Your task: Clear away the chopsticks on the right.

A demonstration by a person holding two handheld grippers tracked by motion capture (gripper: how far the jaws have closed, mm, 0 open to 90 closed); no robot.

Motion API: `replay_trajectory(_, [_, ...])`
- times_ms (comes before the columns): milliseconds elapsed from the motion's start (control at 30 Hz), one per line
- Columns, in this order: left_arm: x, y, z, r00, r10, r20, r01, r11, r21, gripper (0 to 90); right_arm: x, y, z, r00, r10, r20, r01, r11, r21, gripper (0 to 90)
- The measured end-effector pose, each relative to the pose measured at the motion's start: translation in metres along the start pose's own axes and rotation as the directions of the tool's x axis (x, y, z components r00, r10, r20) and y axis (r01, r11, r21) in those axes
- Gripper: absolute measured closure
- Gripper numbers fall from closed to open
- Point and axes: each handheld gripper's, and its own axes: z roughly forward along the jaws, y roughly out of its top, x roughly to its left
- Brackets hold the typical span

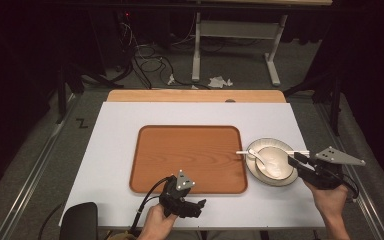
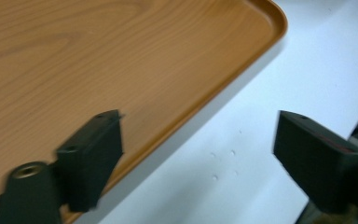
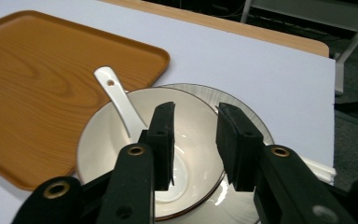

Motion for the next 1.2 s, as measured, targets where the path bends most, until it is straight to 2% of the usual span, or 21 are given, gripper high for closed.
replay_trajectory(33, [0.001,-0.001,-0.001,1.0000,-0.002,0.007,0.002,1.0000,-0.004,18.0,-0.002,0.000,0.002,1.0000,0.005,-0.005,-0.005,1.000,0.001,69.9])
replay_trajectory(67, [0.001,-0.002,-0.003,1.0000,-0.004,0.006,0.004,1.0000,-0.009,16.6,-0.006,0.000,0.005,0.9999,0.011,-0.012,-0.011,1.000,0.003,70.8])
replay_trajectory(200, [0.006,-0.008,-0.011,0.9996,-0.026,-0.015,0.025,0.9987,-0.044,16.6,-0.020,0.000,0.017,0.9995,0.028,-0.010,-0.028,0.999,0.037,74.0])
replay_trajectory(333, [0.006,-0.013,-0.018,0.9996,-0.014,-0.026,0.013,0.9976,-0.068,16.3,-0.035,0.000,0.029,0.9989,0.048,-0.003,-0.047,0.996,0.073,75.3])
replay_trajectory(500, [0.004,-0.019,-0.022,0.9992,0.006,-0.039,-0.008,0.9982,-0.060,16.3,-0.050,-0.001,0.042,0.9991,0.040,0.015,-0.041,0.993,0.114,76.7])
replay_trajectory(633, [0.003,-0.023,-0.024,0.9991,0.006,-0.042,-0.008,0.9985,-0.053,16.3,-0.059,-0.002,0.053,0.9994,0.027,0.024,-0.030,0.988,0.152,76.9])
replay_trajectory(900, [0.001,-0.029,-0.028,0.9981,0.031,-0.053,-0.034,0.9981,-0.051,16.4,-0.070,-0.002,0.072,0.9998,0.014,0.017,-0.018,0.973,0.232,75.9])
replay_trajectory(1033, [0.001,-0.031,-0.028,0.9984,0.025,-0.050,-0.028,0.9986,-0.046,16.4,-0.070,-0.001,0.079,1.0000,-0.006,0.008,0.003,0.967,0.256,74.9])
replay_trajectory(1200, [0.002,-0.032,-0.029,0.9986,0.013,-0.052,-0.016,0.9987,-0.049,16.3,-0.072,0.002,0.084,0.9999,0.002,-0.017,0.002,0.965,0.264,73.9])
